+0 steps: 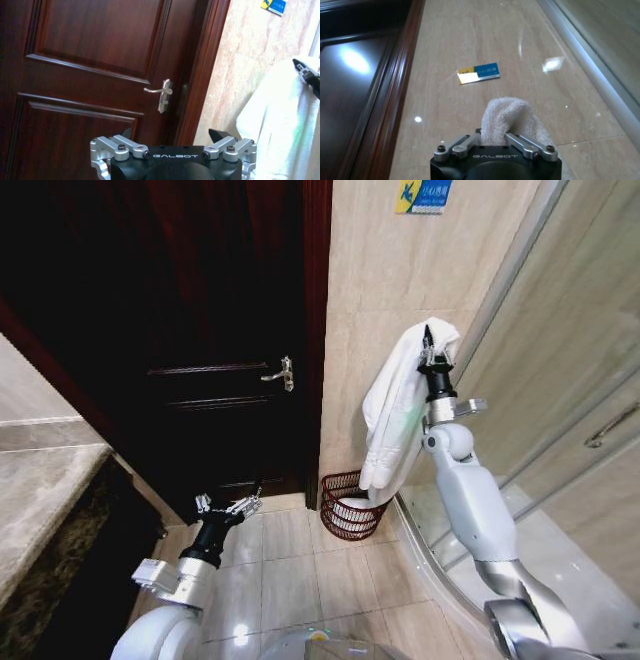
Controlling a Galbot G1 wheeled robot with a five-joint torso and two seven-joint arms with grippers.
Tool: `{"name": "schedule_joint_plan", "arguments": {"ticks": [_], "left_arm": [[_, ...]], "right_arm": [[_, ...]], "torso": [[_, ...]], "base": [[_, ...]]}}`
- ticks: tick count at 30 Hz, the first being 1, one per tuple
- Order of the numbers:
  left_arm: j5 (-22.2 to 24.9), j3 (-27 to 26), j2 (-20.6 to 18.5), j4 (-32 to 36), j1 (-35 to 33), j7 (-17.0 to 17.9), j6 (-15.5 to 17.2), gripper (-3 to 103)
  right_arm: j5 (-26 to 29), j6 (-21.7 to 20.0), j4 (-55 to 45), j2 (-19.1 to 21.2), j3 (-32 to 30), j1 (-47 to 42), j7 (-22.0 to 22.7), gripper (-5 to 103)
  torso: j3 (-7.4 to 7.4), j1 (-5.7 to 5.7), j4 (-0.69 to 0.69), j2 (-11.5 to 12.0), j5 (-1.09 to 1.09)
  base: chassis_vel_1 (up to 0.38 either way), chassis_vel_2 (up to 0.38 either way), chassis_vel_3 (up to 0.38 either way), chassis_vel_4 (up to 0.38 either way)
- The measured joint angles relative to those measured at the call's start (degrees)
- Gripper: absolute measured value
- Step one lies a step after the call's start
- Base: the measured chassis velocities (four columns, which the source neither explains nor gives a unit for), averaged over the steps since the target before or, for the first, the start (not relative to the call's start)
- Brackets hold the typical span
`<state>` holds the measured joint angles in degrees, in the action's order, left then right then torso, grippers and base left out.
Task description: Discard the used towel into the hamper.
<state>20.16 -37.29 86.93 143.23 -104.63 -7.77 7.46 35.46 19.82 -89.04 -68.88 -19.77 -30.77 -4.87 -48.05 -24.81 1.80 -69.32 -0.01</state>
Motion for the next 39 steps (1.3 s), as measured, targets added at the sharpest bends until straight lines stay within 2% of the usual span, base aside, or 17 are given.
{"name": "schedule_joint_plan", "arguments": {"ticks": [7, 21, 39], "left_arm": [[0.0, 0.0, 0.0, 0.0, 0.0, 0.0, 0.0, 100], [0.0, 0.0, 0.0, 0.0, 0.0, 0.0, 0.0, 100], [0.0, 0.0, 0.0, 0.0, 0.0, 0.0, 0.0, 100]], "right_arm": [[-0.3, 0.4, 0.0, -0.1, 0.3, -1.2, -0.4, 8], [-1.1, 1.2, -2.1, 0.5, -2.8, -6.1, -0.5, 8], [-2.2, 3.6, 1.1, -0.6, -2.7, -7.8, -2.1, 8]], "torso": [[0.0, 0.0, -0.01, 0.0, 0.01], [0.0, 0.0, -0.01, 0.0, 0.02], [0.0, 0.0, -0.01, 0.0, 0.01]], "base": [[0.0, 0.0, 0.0, 0.0], [0.0, 0.0, 0.0, 0.0], [0.0, 0.0, 0.0, 0.0]]}}
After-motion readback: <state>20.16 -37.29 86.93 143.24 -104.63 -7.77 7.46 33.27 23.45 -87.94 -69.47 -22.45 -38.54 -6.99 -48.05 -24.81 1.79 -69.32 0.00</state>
